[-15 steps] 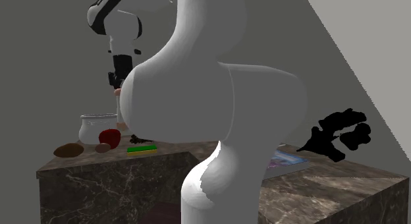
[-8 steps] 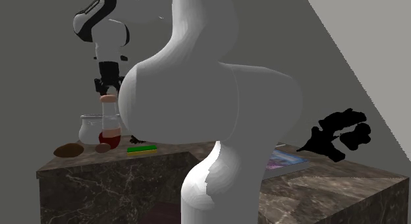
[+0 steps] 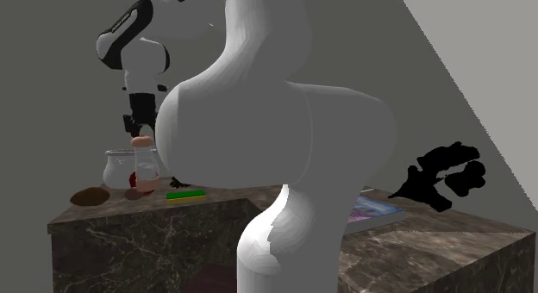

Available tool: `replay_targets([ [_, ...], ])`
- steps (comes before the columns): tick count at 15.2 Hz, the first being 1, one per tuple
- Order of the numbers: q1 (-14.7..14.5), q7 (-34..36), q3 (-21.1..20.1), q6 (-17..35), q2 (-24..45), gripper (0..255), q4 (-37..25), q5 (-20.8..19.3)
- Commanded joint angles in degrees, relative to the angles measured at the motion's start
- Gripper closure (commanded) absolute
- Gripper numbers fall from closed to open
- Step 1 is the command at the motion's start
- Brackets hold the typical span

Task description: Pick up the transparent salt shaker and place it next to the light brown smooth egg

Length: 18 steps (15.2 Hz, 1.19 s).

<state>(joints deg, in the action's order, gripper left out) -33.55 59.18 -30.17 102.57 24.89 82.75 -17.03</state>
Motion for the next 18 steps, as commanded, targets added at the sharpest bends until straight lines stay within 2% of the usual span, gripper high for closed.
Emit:
replay_targets([
  [1, 0.22, 0.23, 0.06, 1.65, -0.04, 255, 1.68, -0.09],
  [10, 0.43, 1.37, 0.59, 7.59, 1.36, 255, 6.5, -1.16],
  [17, 0.43, 1.36, 0.59, 7.59, 1.36, 255, 6.5, -1.16],
  [18, 0.43, 1.37, 0.59, 7.59, 1.37, 0, 6.49, -1.16],
])
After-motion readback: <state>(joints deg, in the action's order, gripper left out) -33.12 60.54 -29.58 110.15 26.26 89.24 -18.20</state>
